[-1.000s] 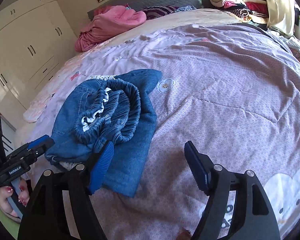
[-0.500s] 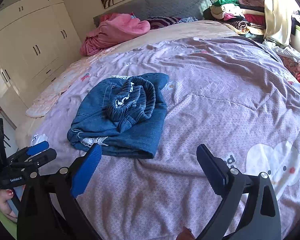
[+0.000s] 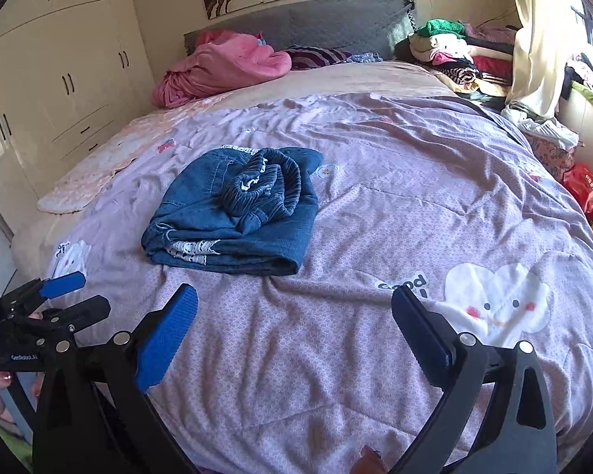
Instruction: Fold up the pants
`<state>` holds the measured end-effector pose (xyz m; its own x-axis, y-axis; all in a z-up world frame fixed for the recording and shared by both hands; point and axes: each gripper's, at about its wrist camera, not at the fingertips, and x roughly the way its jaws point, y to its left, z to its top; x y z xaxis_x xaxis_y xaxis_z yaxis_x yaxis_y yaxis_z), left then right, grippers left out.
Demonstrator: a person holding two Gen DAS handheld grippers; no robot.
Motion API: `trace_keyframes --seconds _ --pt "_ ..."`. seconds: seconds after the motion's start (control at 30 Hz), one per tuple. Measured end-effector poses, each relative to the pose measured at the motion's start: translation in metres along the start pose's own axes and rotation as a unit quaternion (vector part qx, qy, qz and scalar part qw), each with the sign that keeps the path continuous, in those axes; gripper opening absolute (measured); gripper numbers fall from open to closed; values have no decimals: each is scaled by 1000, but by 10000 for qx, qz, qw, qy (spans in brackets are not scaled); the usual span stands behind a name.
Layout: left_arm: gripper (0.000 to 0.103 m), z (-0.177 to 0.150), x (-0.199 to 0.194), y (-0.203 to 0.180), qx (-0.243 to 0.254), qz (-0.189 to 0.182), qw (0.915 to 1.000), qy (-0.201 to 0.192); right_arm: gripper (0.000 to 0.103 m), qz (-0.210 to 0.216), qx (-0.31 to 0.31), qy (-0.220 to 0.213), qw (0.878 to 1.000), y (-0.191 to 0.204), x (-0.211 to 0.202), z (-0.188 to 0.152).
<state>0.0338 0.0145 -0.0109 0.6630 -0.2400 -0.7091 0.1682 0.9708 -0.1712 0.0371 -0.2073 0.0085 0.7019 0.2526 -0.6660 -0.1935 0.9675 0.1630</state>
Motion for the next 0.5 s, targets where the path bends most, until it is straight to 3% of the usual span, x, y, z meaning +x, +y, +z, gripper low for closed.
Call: trace_keyframes --seconds 0.5 --pt "93 -9 -1 -6 -26 93 10000 10 98 0 -100 95 9999 10 -3 -12"
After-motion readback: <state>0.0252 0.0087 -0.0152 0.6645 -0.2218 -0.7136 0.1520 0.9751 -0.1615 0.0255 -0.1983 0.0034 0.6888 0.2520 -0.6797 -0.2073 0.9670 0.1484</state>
